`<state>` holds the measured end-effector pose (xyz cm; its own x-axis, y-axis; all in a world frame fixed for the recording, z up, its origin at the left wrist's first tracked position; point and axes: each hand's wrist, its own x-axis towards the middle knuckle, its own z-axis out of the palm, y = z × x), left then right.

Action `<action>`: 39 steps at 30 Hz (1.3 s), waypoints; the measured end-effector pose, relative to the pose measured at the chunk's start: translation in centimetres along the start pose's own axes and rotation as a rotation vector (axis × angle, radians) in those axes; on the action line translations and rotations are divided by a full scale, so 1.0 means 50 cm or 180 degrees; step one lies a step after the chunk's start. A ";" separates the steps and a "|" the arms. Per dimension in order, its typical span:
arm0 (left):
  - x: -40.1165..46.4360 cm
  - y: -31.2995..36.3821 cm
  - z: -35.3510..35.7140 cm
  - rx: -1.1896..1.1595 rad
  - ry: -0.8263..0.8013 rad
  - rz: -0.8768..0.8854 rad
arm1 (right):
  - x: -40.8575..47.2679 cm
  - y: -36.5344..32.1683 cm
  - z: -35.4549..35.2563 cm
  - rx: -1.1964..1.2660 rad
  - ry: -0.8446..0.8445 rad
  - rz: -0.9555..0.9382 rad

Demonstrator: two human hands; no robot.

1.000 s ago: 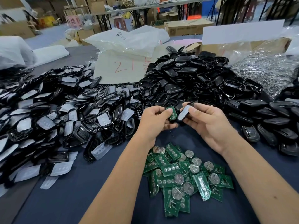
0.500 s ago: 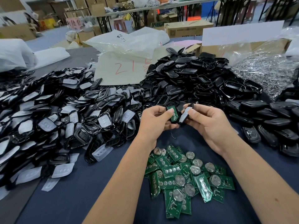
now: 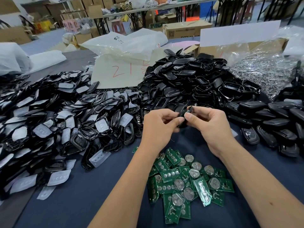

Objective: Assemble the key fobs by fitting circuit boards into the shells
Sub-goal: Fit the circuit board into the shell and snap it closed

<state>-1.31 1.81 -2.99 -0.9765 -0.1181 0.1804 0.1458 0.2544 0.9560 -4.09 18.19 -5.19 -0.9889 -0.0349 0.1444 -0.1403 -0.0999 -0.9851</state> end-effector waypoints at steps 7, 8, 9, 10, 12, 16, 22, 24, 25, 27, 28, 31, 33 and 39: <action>-0.002 -0.009 0.008 0.0768 -0.0027 0.0493 | -0.003 -0.004 0.000 -0.0061 0.0080 -0.0087; -0.004 -0.008 0.009 0.0891 -0.0023 0.0586 | -0.003 -0.003 -0.001 -0.0064 0.0109 -0.0092; -0.005 -0.006 0.010 0.0993 -0.0028 0.0658 | -0.004 -0.003 -0.001 -0.0069 0.0141 -0.0096; -0.005 -0.006 0.010 0.1088 -0.0036 0.0722 | -0.005 -0.002 -0.001 -0.0075 0.0180 -0.0099; -0.004 -0.006 0.008 0.1280 -0.0034 0.0853 | -0.007 -0.002 0.002 -0.0164 0.0277 -0.0124; -0.005 -0.007 0.005 0.1407 0.0009 0.0988 | -0.010 -0.006 0.010 -0.0698 0.0383 -0.0292; -0.005 -0.009 0.008 0.1497 -0.0056 0.0879 | -0.012 -0.009 0.014 -0.1447 0.0682 -0.0553; -0.005 -0.008 0.009 0.1448 -0.0088 0.0800 | -0.011 -0.008 0.014 -0.1528 0.0695 -0.0562; -0.005 -0.007 0.009 0.1404 -0.0103 0.0739 | -0.010 -0.007 0.012 -0.1511 0.0656 -0.0527; -0.003 -0.005 0.006 0.1243 -0.0101 0.0600 | -0.006 -0.004 0.005 -0.1306 0.0441 -0.0370; -0.002 -0.005 0.003 0.1156 -0.0101 0.0553 | -0.003 -0.004 -0.001 -0.1161 0.0282 -0.0296; 0.000 -0.005 -0.004 0.1044 -0.0181 0.0449 | 0.005 -0.006 -0.016 -0.0823 -0.0211 -0.0265; 0.001 -0.005 -0.008 0.1018 -0.0207 0.0381 | 0.005 -0.008 -0.021 -0.0651 -0.0373 -0.0284; 0.001 -0.004 -0.010 0.0820 -0.0220 0.0254 | 0.003 -0.010 -0.027 -0.0456 -0.0496 -0.0363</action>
<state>-1.31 1.30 -3.07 -0.9733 -0.0243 0.2281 0.1862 0.4971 0.8475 -4.25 19.59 -4.78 -0.9484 -0.1856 0.2571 -0.2670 0.0299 -0.9632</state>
